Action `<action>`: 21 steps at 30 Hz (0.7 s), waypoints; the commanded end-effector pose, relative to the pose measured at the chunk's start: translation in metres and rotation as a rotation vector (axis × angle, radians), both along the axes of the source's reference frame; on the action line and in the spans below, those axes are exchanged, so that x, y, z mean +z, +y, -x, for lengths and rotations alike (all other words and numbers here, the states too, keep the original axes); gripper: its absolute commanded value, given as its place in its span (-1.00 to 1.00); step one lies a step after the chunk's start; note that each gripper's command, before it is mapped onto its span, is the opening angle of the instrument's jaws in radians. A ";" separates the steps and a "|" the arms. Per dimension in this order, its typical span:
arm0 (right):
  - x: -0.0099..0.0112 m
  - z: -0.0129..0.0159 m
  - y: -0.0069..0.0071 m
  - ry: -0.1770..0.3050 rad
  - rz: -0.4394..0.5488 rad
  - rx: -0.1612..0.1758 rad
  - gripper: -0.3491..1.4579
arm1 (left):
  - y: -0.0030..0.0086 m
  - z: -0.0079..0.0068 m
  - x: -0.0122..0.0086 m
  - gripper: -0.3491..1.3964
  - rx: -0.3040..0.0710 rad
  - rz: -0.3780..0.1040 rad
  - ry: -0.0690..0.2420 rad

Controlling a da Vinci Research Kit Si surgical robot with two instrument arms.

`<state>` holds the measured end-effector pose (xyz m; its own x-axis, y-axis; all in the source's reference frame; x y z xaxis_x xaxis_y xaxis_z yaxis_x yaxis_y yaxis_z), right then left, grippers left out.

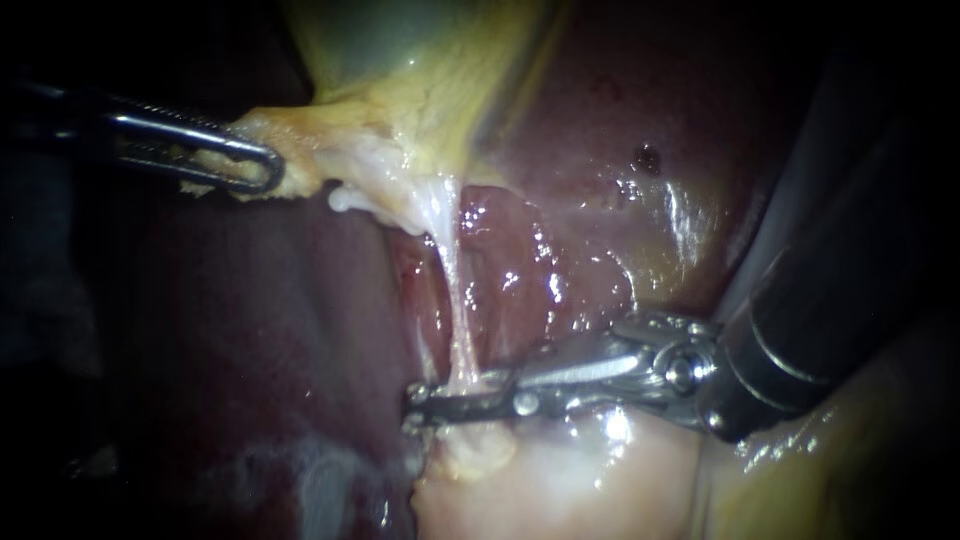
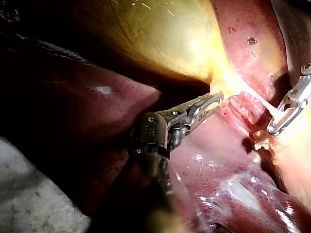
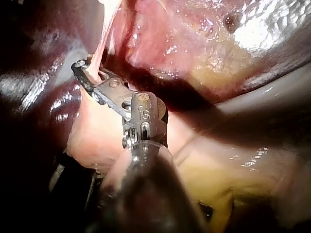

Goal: Going back first clip right tube

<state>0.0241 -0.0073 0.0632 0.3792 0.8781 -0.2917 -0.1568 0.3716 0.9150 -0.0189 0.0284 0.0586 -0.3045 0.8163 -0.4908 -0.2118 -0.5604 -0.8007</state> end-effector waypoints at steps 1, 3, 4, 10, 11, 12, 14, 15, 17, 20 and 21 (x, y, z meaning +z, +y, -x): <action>0.0001 0.0000 0.0000 0.001 0.000 0.000 -1.00 | 0.0000 0.0000 0.0000 -1.00 0.000 0.000 0.000; 0.0001 0.0001 0.0000 0.001 0.000 0.000 -1.00 | 0.0000 0.0000 0.0000 -1.00 0.000 0.000 0.000; 0.0001 0.0001 0.0000 0.001 0.000 0.000 -1.00 | 0.0000 0.0000 -0.0001 -1.00 0.000 0.000 0.000; 0.0004 -0.0002 -0.0002 0.033 0.037 0.000 -0.45 | 0.0000 0.0000 0.0000 -1.00 0.000 0.000 0.000; 0.0005 -0.0004 -0.0002 0.044 0.036 0.008 -0.34 | 0.0000 0.0000 0.0000 -1.00 0.000 0.000 0.000; 0.0006 -0.0005 -0.0001 0.051 0.035 0.014 -0.27 | 0.0000 0.0000 0.0000 -1.00 0.000 0.000 0.000; 0.0007 -0.0008 0.0000 0.068 0.033 0.026 -0.17 | 0.0000 0.0000 0.0000 -1.00 0.000 0.000 0.000; 0.0007 -0.0009 0.0000 0.078 0.031 0.033 -0.14 | 0.0000 0.0000 0.0000 -1.00 0.000 0.000 0.000; 0.0007 -0.0011 0.0000 0.081 0.037 0.034 -0.12 | 0.0000 0.0000 0.0000 -1.00 0.000 0.000 0.000; 0.0007 -0.0012 0.0000 0.081 0.037 0.034 -0.10 | 0.0000 0.0000 0.0000 -1.00 0.000 0.000 0.000; 0.0008 -0.0012 0.0000 0.081 0.037 0.034 -0.10 | 0.0000 0.0000 0.0000 -1.00 0.000 0.000 0.000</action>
